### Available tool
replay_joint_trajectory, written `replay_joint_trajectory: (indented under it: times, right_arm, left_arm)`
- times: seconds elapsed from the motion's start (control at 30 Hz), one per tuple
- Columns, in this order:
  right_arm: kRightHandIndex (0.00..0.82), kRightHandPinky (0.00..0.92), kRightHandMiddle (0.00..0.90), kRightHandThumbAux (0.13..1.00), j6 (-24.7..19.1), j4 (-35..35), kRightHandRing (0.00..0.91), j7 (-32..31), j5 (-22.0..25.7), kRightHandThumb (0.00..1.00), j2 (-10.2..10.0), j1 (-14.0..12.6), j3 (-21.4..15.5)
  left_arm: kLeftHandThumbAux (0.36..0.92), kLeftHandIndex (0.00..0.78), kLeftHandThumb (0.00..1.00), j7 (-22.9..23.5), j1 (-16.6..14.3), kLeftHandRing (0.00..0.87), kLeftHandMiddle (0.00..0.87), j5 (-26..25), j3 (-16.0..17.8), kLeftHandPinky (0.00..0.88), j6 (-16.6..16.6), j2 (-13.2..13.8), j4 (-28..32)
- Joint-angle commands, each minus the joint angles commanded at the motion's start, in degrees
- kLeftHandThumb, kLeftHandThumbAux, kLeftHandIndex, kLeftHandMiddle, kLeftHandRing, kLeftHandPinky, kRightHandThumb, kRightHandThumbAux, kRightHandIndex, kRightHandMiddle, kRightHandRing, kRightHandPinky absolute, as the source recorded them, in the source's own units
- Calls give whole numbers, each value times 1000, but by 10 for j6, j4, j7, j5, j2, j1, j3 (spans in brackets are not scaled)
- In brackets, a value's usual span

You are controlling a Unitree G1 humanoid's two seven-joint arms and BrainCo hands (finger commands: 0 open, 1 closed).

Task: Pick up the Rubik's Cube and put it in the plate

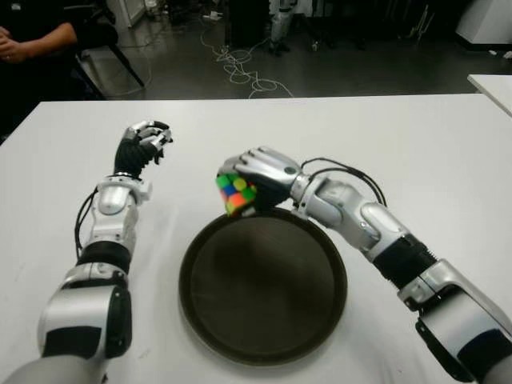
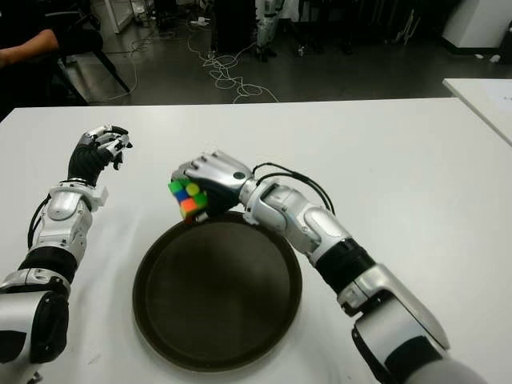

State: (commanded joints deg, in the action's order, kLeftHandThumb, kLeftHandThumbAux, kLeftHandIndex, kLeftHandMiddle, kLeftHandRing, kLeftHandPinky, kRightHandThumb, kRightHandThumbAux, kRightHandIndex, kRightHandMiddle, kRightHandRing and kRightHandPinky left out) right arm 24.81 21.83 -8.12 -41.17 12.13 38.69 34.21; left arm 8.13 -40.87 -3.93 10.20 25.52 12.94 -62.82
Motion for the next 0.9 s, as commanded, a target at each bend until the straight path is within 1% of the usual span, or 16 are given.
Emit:
replay_joint_trajectory:
  times: [0.33,0.57,0.73,0.87,0.9]
  right_arm:
    - [417,690,675,734,21,-7,711,-39,22,693,-5,-11,1]
    - [415,687,648,735,28,-17,693,-52,22,693,1,-19,-2]
    - [416,681,635,734,29,-32,684,-62,21,695,10,-28,-6]
    - [418,688,659,733,26,-54,699,-71,20,696,25,-42,-12]
    - [418,689,662,733,25,-66,701,-76,22,696,32,-50,-16]
  left_arm:
    - [666,413,837,1,0,698,544,-2,1,753,-2,-2,3]
    - [665,414,838,1,1,704,547,-5,2,759,-4,-5,8]
    - [665,414,838,-5,2,711,554,-3,1,762,-6,-6,9]
    - [665,414,838,-10,1,706,548,0,0,759,-6,-6,9]
    - [665,414,838,-10,1,705,548,0,0,759,-7,-6,9]
